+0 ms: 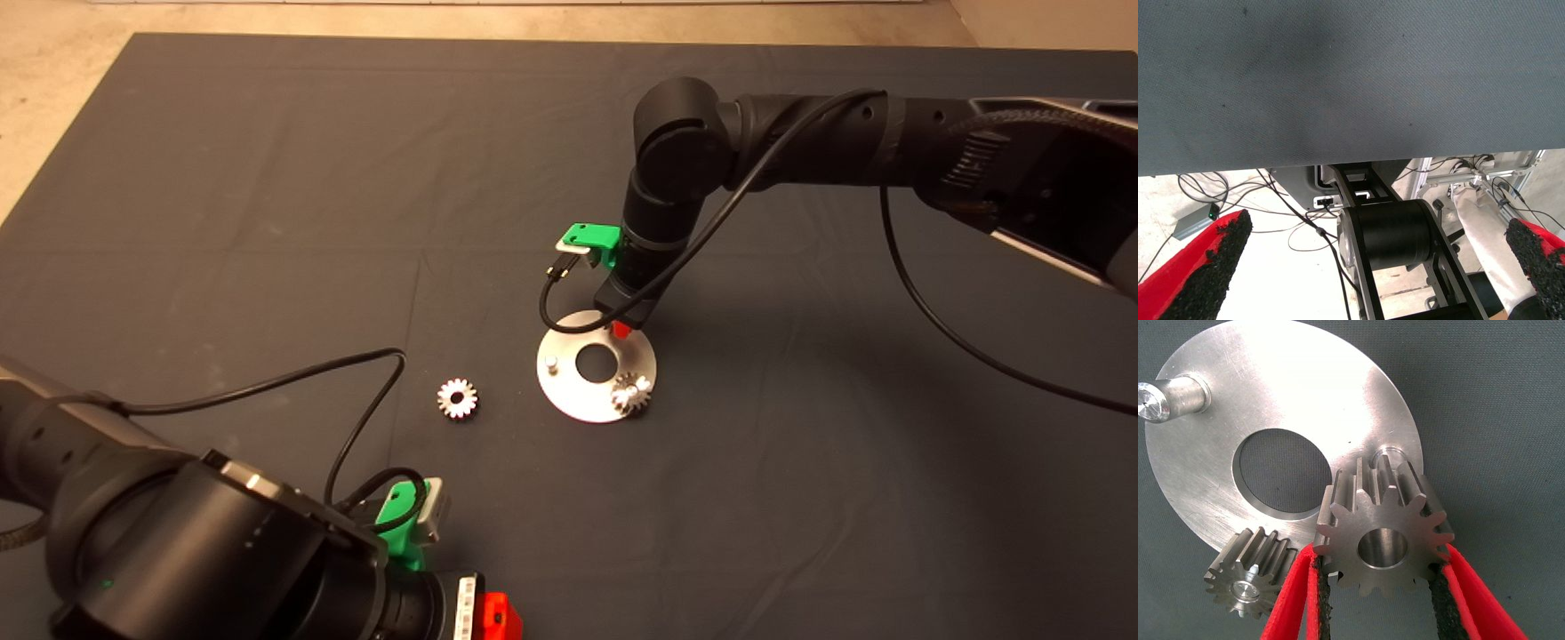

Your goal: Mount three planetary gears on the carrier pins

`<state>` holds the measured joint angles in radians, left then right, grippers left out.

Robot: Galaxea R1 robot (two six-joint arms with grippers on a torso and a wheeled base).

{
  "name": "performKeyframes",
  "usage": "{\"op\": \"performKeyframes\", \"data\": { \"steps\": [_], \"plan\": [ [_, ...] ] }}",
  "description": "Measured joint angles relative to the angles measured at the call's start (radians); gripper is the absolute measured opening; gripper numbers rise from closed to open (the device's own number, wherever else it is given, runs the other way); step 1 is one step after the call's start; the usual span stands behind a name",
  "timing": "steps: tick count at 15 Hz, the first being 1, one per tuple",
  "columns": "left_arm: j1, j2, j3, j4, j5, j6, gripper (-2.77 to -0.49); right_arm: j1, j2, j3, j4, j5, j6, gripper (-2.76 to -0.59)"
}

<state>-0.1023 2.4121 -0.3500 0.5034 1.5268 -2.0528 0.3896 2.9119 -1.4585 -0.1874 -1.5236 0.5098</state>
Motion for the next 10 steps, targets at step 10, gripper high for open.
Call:
{"op": "performKeyframes", "data": {
  "steps": [10],
  "plan": [
    [0.000,-0.014,0.000,0.000,0.000,0.000,-0.49,-0.001,0.000,-0.013,-0.002,0.006,-0.003,-2.55]
  ]
}}
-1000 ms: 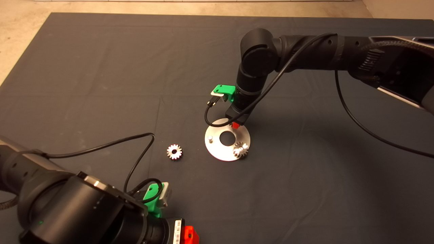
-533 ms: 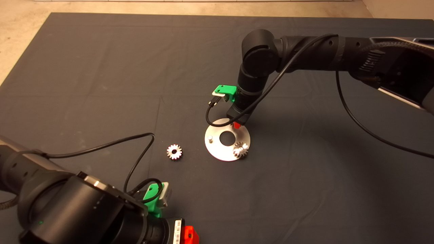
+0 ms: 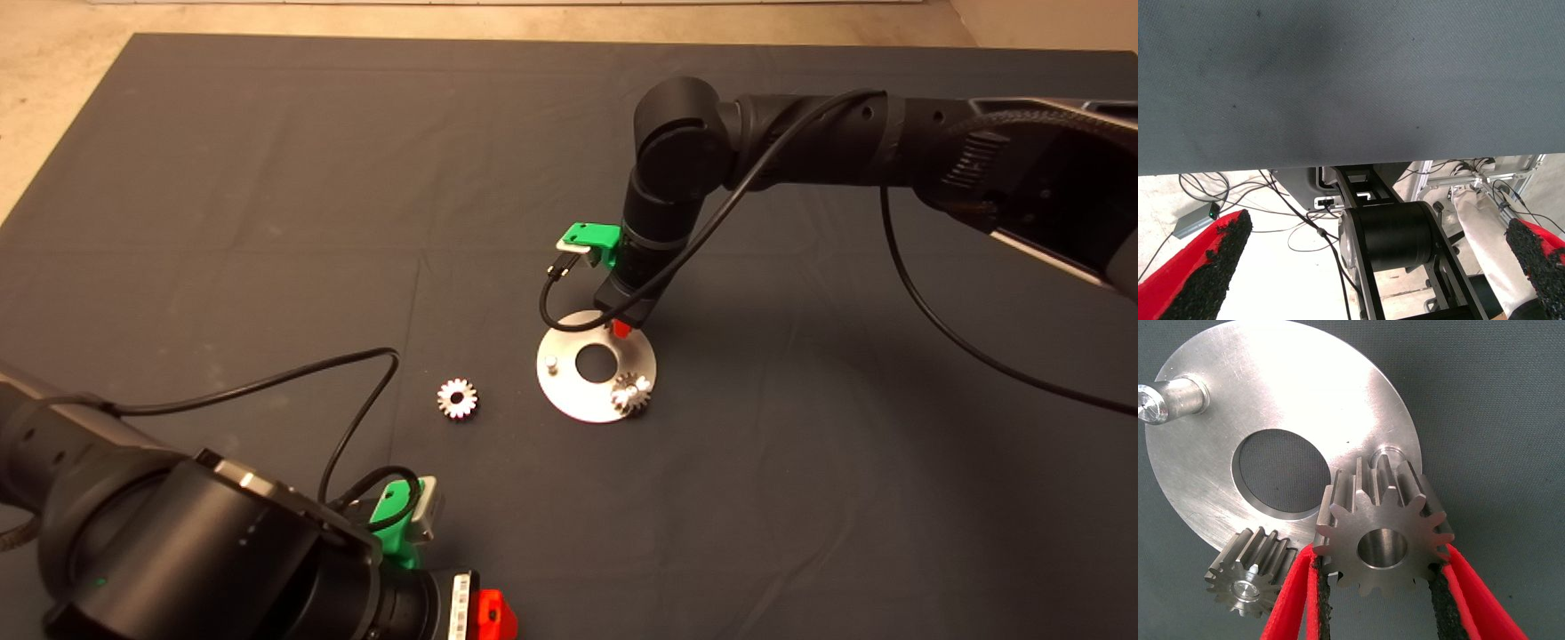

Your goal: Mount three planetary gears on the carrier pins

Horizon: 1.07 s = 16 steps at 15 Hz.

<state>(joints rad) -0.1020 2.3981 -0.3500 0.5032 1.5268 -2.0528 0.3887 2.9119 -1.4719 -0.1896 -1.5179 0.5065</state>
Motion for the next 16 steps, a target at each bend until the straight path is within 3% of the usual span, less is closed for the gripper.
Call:
{"op": "performKeyframes", "data": {
  "steps": [11,16],
  "plan": [
    [0.000,-0.002,0.000,0.000,0.000,0.000,-0.49,0.005,0.002,-0.026,0.000,0.002,-0.012,-2.55],
    [0.000,-0.002,0.000,0.000,0.000,0.000,-0.49,0.005,0.005,-0.025,-0.002,-0.004,-0.011,-2.55]
  ]
}}
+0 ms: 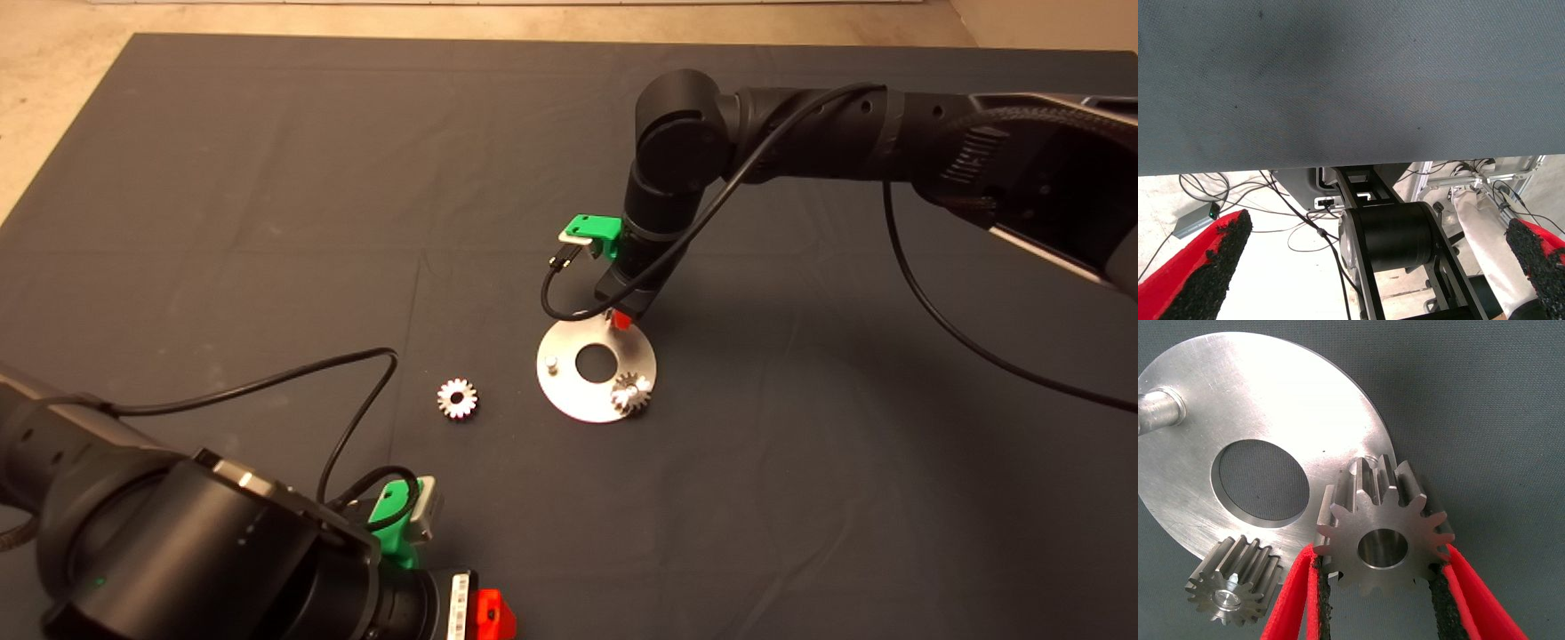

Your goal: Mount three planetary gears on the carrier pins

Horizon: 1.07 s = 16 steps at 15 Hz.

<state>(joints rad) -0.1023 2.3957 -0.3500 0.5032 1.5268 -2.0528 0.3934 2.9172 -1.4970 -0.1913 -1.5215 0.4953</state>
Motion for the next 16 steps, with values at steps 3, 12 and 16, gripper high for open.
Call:
{"op": "performKeyframes", "data": {
  "steps": [3,12,16],
  "plan": [
    [0.000,0.000,0.000,0.000,0.000,0.000,-0.49,0.000,0.000,0.001,0.000,-0.001,0.000,-2.55],
    [0.000,0.000,0.000,0.000,0.000,0.000,-0.49,-0.002,0.000,0.015,0.000,-0.001,0.000,-2.55],
    [0.000,0.000,0.000,0.000,0.000,0.000,-0.49,-0.002,0.000,0.015,0.000,-0.002,0.000,-2.55]
  ]
}}
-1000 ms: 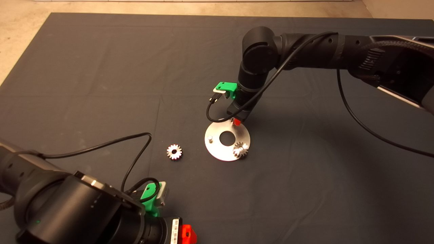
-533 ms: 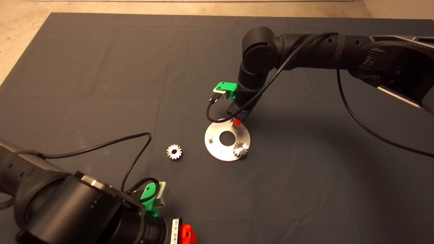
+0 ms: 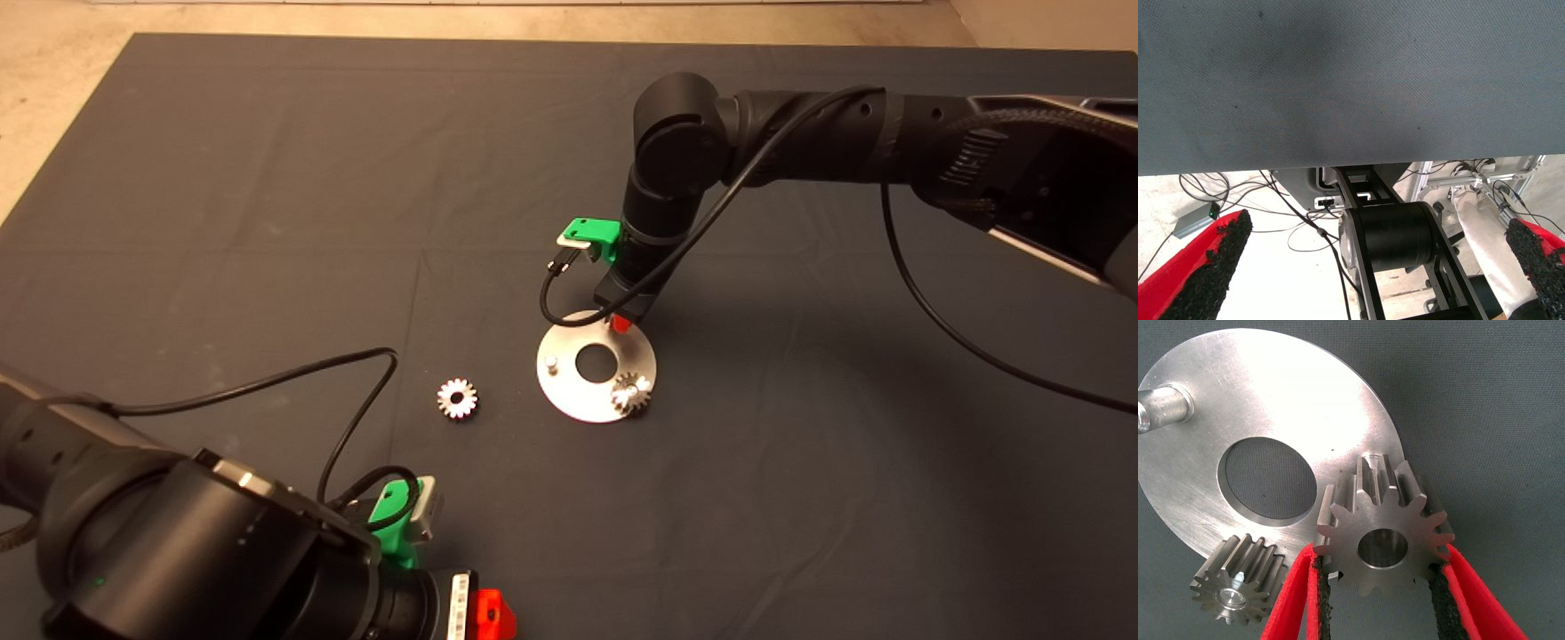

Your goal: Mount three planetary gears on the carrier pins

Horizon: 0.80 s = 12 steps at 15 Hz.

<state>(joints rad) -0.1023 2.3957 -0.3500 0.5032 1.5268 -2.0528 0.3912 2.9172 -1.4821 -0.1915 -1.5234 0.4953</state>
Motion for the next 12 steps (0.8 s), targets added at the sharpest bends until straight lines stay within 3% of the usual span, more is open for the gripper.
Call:
{"op": "performKeyframes", "data": {
  "steps": [12],
  "plan": [
    [0.000,0.000,0.000,0.000,0.000,0.000,-0.49,-0.003,0.002,0.027,0.001,-0.001,0.000,-2.56]
  ]
}}
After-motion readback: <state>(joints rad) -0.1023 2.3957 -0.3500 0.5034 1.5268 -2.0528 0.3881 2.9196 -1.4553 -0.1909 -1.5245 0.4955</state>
